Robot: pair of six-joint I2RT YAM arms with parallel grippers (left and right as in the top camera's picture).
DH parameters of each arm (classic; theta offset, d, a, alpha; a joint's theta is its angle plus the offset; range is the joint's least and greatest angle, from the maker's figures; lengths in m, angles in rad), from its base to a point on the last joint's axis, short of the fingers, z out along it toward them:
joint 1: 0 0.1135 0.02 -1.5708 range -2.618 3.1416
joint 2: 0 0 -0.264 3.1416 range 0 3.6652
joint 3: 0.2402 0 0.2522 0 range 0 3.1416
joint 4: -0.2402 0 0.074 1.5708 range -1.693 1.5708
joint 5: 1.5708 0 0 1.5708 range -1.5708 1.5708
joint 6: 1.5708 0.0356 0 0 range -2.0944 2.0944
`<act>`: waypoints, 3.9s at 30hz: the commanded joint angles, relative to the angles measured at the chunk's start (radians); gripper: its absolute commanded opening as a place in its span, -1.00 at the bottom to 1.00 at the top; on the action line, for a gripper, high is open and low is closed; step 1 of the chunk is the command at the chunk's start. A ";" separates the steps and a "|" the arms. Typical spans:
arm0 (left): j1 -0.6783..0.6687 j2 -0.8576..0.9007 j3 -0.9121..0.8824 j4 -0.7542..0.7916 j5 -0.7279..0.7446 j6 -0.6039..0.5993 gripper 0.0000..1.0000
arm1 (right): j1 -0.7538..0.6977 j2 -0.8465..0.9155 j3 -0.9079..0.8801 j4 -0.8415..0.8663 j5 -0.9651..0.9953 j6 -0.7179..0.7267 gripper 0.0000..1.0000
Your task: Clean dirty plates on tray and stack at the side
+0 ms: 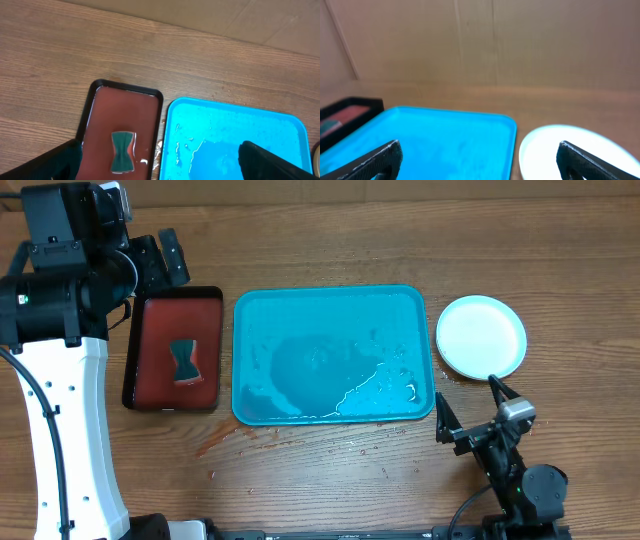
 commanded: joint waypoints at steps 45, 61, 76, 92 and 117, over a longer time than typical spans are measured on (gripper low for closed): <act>0.001 -0.253 -0.160 -0.003 0.003 -0.003 0.99 | -0.004 -0.012 -0.018 0.008 -0.001 0.004 1.00; -0.095 -0.815 -0.635 -0.004 -0.130 0.023 1.00 | -0.004 -0.012 -0.018 0.008 -0.001 0.004 1.00; -0.120 -1.263 -1.217 0.539 -0.112 0.046 0.99 | -0.004 -0.012 -0.018 0.008 -0.001 0.004 1.00; -0.124 -1.538 -1.667 1.012 0.063 0.221 0.99 | -0.004 -0.012 -0.018 0.008 -0.001 0.004 1.00; -0.128 -1.538 -1.893 1.100 0.063 0.359 1.00 | -0.004 -0.012 -0.018 0.008 -0.001 0.004 1.00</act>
